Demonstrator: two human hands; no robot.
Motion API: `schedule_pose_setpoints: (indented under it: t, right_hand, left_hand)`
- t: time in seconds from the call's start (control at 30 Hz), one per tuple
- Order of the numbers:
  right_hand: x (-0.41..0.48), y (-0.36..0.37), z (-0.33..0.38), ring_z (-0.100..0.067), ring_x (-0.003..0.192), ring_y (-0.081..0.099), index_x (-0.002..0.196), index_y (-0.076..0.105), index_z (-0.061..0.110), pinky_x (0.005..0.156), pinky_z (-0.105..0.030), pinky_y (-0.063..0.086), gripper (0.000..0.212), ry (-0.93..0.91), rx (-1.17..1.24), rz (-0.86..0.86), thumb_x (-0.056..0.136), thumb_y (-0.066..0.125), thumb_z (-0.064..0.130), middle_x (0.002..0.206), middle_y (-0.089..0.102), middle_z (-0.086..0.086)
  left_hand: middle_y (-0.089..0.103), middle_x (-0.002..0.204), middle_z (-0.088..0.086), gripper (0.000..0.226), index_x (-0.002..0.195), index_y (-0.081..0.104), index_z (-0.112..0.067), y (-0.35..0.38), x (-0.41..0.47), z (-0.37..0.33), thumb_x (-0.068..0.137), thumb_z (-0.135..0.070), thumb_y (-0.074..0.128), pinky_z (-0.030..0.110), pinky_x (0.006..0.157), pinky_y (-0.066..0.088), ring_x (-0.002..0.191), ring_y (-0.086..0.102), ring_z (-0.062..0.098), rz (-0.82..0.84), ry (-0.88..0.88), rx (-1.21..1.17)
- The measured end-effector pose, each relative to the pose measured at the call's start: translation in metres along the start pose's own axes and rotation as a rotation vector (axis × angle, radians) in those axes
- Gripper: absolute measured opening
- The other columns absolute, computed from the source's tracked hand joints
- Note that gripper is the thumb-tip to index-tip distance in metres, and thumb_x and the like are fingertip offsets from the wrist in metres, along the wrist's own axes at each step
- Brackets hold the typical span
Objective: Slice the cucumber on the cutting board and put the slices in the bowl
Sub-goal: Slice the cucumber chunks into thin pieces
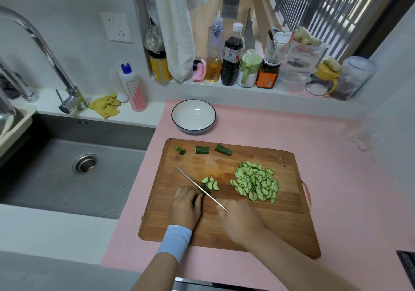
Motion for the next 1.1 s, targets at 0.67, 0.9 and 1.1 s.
schedule_pose_setpoints:
  t: [0.67, 0.9, 1.1]
  right_hand:
    - [-0.011, 0.002, -0.010, -0.022, 0.072, 0.054, 0.096, 0.061, 0.025, 0.064, -0.031, 0.040, 0.023, -0.013, -0.025, -0.019, 0.101, 0.040, 0.033, 0.072, 0.056, 0.006]
    - [0.002, 0.001, -0.004, -0.023, 0.070, 0.059, 0.089, 0.062, 0.022, 0.061, -0.032, 0.043, 0.026, 0.038, -0.008, 0.025, 0.099, 0.040, 0.033, 0.076, 0.064, 0.002]
    - [-0.005, 0.004, -0.006, -0.025, 0.074, 0.060, 0.109, 0.064, 0.031, 0.066, -0.033, 0.047, 0.026, -0.017, -0.019, -0.015, 0.101, 0.039, 0.035, 0.077, 0.065, 0.001]
  left_hand:
    - [0.061, 0.076, -0.001, 0.015, 0.075, 0.068, -0.010, 0.000, 0.000, 0.000, 0.074, -0.001, 0.081, 0.013, 0.076, 0.040, 0.078, 0.051, 0.012, -0.005, 0.017, 0.018]
    - [0.062, 0.077, -0.002, 0.013, 0.077, 0.070, -0.010, 0.000, 0.000, -0.001, 0.075, -0.001, 0.080, 0.011, 0.079, 0.039, 0.080, 0.053, 0.012, -0.011, 0.023, 0.005]
    - [0.059, 0.073, 0.000, 0.017, 0.073, 0.067, -0.009, -0.001, 0.000, -0.002, 0.072, 0.002, 0.080, 0.011, 0.076, 0.038, 0.078, 0.050, 0.012, -0.030, 0.033, 0.008]
Point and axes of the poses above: each hand's wrist, its own x-axis towards the middle knuckle, its own y-axis out of the palm, z = x × y, the point moved 1 cm from there along x, towards the middle knuckle
